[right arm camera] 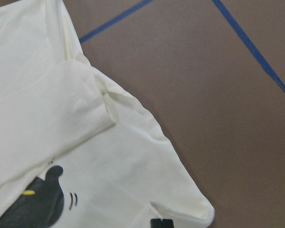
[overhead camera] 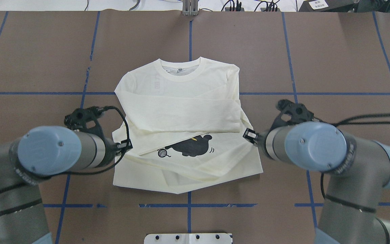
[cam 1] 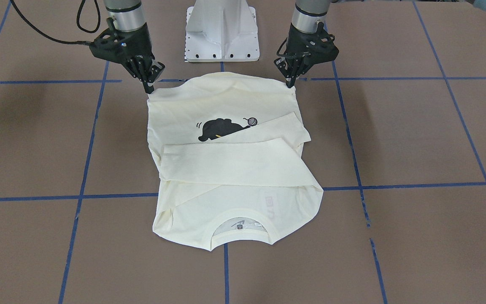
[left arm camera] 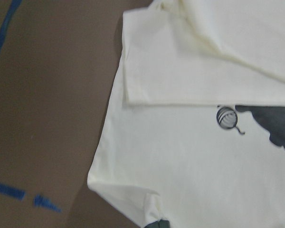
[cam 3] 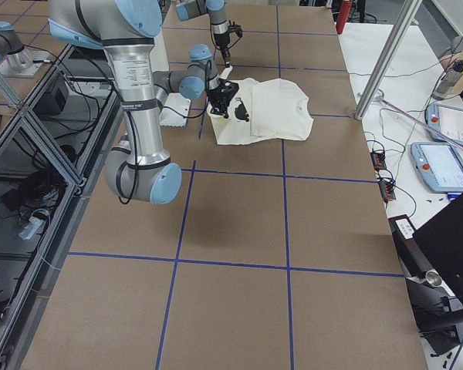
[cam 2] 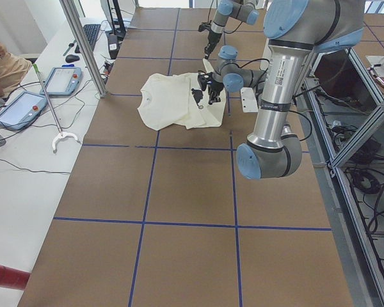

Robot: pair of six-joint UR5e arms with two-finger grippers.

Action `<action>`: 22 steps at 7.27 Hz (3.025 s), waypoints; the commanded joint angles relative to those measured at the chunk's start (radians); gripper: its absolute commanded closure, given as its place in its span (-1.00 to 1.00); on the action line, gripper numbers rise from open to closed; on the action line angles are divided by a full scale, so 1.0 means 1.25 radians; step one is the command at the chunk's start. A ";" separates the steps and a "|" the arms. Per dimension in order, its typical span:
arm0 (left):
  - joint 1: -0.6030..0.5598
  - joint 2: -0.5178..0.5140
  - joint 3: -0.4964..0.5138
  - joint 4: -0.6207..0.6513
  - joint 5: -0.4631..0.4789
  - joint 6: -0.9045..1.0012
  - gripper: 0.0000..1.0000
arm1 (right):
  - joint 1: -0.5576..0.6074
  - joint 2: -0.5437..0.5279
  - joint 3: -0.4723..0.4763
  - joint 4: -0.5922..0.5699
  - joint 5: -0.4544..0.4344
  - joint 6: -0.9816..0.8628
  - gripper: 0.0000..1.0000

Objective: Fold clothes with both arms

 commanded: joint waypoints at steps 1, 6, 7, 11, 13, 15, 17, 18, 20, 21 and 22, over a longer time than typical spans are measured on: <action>-0.127 -0.073 0.136 -0.007 0.000 0.115 1.00 | 0.172 0.142 -0.225 -0.001 0.097 -0.170 1.00; -0.234 -0.179 0.492 -0.299 0.008 0.180 1.00 | 0.240 0.337 -0.680 0.227 0.105 -0.192 1.00; -0.253 -0.186 0.512 -0.323 0.009 0.211 1.00 | 0.246 0.346 -0.704 0.243 0.105 -0.194 1.00; -0.253 -0.215 0.551 -0.334 0.007 0.210 0.41 | 0.247 0.351 -0.713 0.256 0.104 -0.192 1.00; -0.258 -0.213 0.550 -0.350 0.006 0.246 -0.01 | 0.247 0.357 -0.708 0.257 0.105 -0.191 0.70; -0.280 -0.203 0.494 -0.367 -0.004 0.267 -0.08 | 0.254 0.321 -0.579 0.245 0.164 -0.184 0.57; -0.323 -0.143 0.399 -0.372 -0.106 0.269 -0.08 | 0.215 0.111 -0.335 0.247 0.186 -0.175 0.07; -0.324 -0.121 0.369 -0.373 -0.110 0.267 -0.08 | 0.179 0.049 -0.275 0.249 0.180 -0.112 -0.04; -0.324 -0.109 0.353 -0.384 -0.111 0.265 -0.08 | 0.133 0.022 -0.238 0.257 0.170 0.071 -0.05; -0.322 -0.109 0.349 -0.384 -0.111 0.265 -0.08 | 0.104 0.016 -0.229 0.256 0.133 0.146 -0.06; -0.323 -0.109 0.329 -0.381 -0.108 0.261 -0.08 | 0.060 0.000 -0.223 0.256 0.082 0.184 -0.06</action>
